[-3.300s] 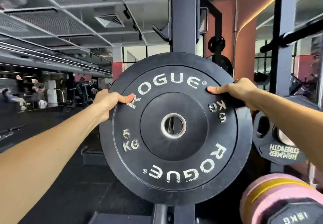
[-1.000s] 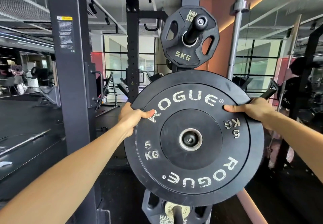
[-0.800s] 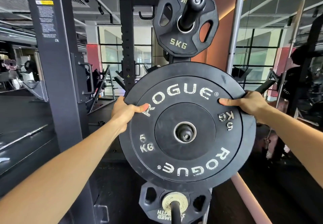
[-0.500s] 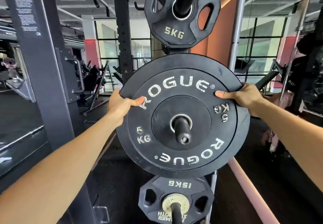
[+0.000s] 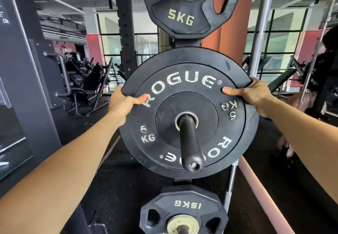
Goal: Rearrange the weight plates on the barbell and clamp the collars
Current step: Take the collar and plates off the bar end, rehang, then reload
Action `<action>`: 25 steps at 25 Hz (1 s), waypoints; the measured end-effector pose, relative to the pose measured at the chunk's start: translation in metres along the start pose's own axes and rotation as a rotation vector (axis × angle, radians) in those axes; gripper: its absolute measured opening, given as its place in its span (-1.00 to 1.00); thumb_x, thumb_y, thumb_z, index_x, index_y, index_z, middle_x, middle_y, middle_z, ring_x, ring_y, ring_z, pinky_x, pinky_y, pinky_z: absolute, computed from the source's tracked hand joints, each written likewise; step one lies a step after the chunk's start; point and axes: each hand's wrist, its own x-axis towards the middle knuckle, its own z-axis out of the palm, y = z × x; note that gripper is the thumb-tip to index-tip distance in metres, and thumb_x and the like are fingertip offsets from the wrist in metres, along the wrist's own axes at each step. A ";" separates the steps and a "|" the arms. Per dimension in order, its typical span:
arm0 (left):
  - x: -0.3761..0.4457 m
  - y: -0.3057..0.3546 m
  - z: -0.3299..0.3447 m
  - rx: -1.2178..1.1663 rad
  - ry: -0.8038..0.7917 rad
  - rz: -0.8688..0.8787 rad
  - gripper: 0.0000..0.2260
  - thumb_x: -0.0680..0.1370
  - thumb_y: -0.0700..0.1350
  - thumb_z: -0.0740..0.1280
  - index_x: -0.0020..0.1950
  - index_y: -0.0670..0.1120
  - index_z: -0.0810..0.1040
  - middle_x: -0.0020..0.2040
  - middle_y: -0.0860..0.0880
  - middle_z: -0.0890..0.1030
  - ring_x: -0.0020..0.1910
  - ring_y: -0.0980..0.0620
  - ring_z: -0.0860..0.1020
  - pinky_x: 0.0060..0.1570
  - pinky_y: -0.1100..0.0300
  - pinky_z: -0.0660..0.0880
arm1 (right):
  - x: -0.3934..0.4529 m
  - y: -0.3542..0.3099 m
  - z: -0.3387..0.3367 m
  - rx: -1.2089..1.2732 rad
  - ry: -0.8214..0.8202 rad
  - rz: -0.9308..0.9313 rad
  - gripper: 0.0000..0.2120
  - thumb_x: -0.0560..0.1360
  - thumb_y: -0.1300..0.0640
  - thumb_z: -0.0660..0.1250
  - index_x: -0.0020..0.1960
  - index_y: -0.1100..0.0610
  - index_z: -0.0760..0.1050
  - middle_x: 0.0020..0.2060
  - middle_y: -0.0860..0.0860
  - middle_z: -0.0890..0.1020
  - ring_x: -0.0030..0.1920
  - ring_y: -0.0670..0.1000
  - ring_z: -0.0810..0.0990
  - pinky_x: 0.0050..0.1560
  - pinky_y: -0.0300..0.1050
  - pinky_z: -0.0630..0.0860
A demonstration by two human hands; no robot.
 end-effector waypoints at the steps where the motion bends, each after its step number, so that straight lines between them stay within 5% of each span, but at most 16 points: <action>1: 0.006 -0.002 0.002 0.001 0.002 0.000 -0.45 0.24 -0.15 0.67 0.11 0.04 0.49 -0.10 0.20 0.66 -0.21 0.27 0.61 -0.36 0.31 0.51 | 0.005 0.003 0.001 0.020 -0.002 -0.002 -0.22 -0.02 -0.01 0.73 0.15 0.09 0.59 -0.05 -0.04 0.72 -0.15 -0.04 0.72 -0.15 -0.16 0.65; 8: 0.025 -0.017 0.001 -0.008 0.011 0.019 -0.50 0.20 -0.11 0.69 0.00 0.09 0.51 -0.17 0.21 0.68 -0.17 0.22 0.65 -0.38 0.30 0.55 | 0.018 0.013 0.002 0.066 -0.016 -0.027 -0.18 -0.08 -0.04 0.74 0.13 0.12 0.59 -0.12 -0.05 0.74 -0.16 -0.02 0.73 -0.17 -0.10 0.67; 12: 0.023 -0.016 0.001 0.106 0.014 0.042 -0.42 0.18 0.04 0.67 0.09 0.07 0.48 0.00 0.16 0.67 0.14 -0.03 0.60 0.25 -0.09 0.45 | 0.010 0.013 0.007 0.003 0.055 -0.036 -0.02 -0.17 -0.22 0.69 0.17 0.09 0.49 0.05 0.00 0.68 0.02 0.07 0.68 0.10 0.05 0.61; 17: -0.004 -0.011 -0.021 0.502 -0.033 0.120 -0.33 0.36 0.15 0.56 0.36 0.07 0.34 0.35 0.00 0.49 0.37 -0.13 0.42 0.39 -0.25 0.23 | -0.022 0.006 0.016 -0.498 0.176 -0.002 -0.02 0.21 -0.31 0.54 0.46 0.03 0.19 0.42 0.09 0.35 0.42 0.20 0.32 0.39 0.25 0.24; 20: -0.019 -0.004 -0.053 0.543 -0.152 0.118 -0.27 0.34 0.23 0.54 0.42 0.12 0.34 0.40 0.04 0.44 0.41 -0.06 0.38 0.42 -0.16 0.27 | -0.042 0.000 0.018 -0.555 0.192 -0.065 0.07 0.26 -0.25 0.54 0.55 0.08 0.05 0.50 0.09 0.20 0.49 0.19 0.20 0.42 0.27 0.18; 25: -0.041 0.009 -0.130 0.765 -0.275 0.077 -0.30 0.28 0.39 0.44 0.37 0.23 0.41 0.46 0.12 0.38 0.45 -0.03 0.33 0.44 -0.21 0.19 | -0.083 -0.018 0.039 -0.678 0.145 -0.166 -0.11 0.31 -0.31 0.47 0.50 0.03 0.24 0.53 0.03 0.15 0.51 0.13 0.16 0.47 0.20 0.06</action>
